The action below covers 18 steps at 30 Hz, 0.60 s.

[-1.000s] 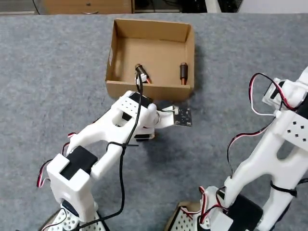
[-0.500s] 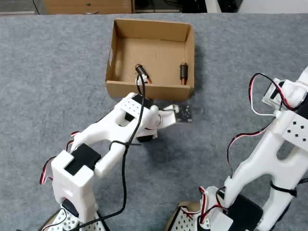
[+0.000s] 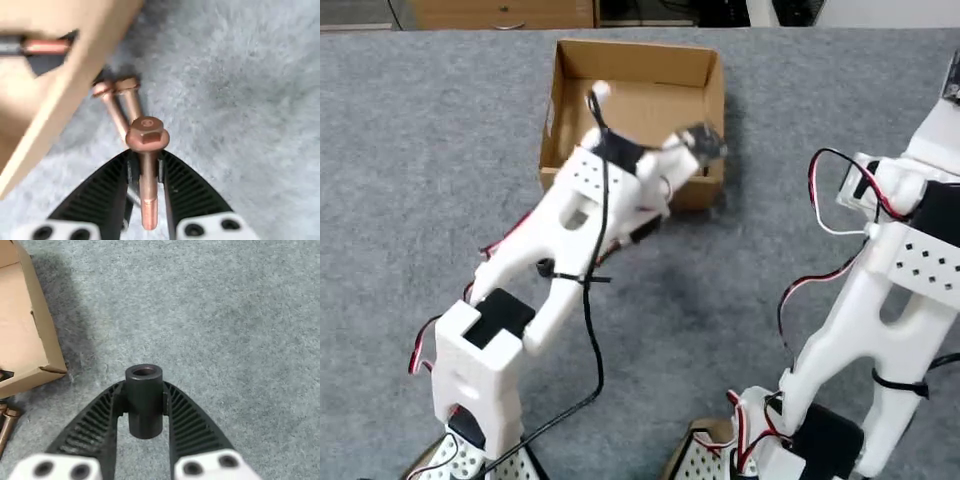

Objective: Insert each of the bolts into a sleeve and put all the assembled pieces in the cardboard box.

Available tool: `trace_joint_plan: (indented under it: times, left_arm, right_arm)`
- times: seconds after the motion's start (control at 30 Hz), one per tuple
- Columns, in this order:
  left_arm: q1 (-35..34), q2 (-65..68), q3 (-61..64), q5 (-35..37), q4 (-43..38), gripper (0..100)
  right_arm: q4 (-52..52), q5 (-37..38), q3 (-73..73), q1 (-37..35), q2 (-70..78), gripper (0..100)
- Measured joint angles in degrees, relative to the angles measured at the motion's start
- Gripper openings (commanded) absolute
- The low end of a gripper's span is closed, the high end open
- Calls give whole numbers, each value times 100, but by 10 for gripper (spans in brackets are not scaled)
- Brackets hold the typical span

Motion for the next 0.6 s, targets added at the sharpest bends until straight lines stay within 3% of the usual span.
trace_joint_plan:
  times: [0.17,0.33,0.6]
  left_arm:
    - [-220,0,-1292,510,958,19]
    - [-712,-18,-2321,1196,1152,19]
    - [-1327,-1248,-2338,2321,1160,19]
  right_arm:
    - [-9,0,0,-26,0,2]
    - [-9,0,0,-26,0,2]
    - [-9,0,0,-26,0,2]
